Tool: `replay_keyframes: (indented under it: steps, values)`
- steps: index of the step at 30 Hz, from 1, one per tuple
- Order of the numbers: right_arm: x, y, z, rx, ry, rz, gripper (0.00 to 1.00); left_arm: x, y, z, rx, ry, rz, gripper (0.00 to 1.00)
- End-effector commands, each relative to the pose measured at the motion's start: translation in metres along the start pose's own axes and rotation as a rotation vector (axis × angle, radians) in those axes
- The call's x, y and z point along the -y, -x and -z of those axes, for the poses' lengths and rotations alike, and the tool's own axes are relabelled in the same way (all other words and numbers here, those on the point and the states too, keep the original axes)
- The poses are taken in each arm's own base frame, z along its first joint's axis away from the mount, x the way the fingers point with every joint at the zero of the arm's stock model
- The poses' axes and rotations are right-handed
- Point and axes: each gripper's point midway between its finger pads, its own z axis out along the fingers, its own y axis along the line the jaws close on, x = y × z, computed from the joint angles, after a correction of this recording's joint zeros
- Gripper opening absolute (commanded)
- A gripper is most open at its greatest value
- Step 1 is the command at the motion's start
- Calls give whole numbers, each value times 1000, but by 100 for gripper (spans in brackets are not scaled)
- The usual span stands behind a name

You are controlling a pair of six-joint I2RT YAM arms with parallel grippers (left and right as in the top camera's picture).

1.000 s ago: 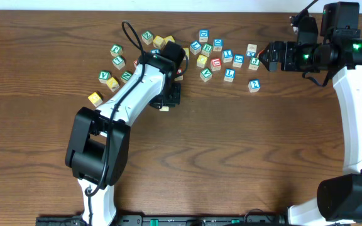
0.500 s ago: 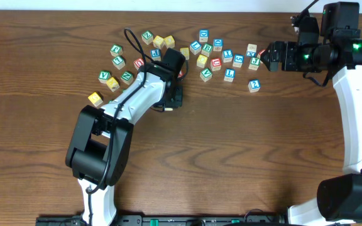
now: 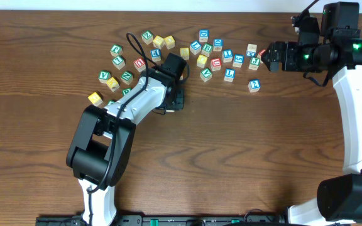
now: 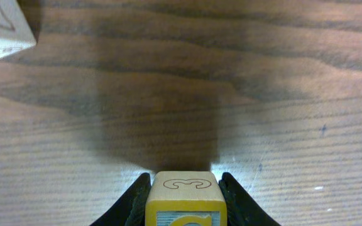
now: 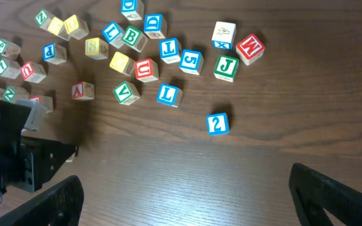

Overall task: Spell out CORL
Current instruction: 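Carry the C block toward the open table area and set it down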

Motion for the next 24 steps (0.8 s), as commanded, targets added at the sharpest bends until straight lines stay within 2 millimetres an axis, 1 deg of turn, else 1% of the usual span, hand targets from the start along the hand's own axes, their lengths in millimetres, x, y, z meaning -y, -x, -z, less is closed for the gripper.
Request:
replay_keyframes:
  steps: [1,5,10,24]
  values:
    - [-6,5,5,15,1,27,99,1,-6,-4,-7,-8,-18,29]
    - [-6,5,5,15,1,27,99,2,-5,-4,-3,-9,-18,29]
    - [-6,5,5,14,1,27,99,4,3,-4,30,-19,-18,29]
    - [-6,4,5,10,1,25,99,4,1,-7,25,-17,-20,29]
